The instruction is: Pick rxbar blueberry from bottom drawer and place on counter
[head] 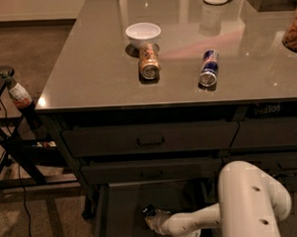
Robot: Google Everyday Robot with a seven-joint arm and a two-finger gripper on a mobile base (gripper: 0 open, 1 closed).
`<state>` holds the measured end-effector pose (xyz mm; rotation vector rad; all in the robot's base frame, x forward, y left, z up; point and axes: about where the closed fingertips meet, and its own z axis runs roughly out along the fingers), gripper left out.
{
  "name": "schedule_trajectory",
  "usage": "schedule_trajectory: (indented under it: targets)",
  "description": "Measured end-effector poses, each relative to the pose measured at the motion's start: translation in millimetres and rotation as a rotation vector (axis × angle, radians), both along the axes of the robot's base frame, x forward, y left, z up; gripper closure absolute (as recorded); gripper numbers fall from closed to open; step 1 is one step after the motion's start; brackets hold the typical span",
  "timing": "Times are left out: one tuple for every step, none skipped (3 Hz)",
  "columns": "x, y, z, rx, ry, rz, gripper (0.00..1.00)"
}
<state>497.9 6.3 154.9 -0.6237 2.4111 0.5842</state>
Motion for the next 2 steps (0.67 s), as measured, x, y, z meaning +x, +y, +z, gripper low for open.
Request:
schedule_trajectory:
  targets:
    - [0.1, -4.8, 13.2, 0.04, -0.014, 0.003, 1.0]
    - [-1.2, -9.6, 30.8, 0.066, -0.032, 0.016, 1.0]
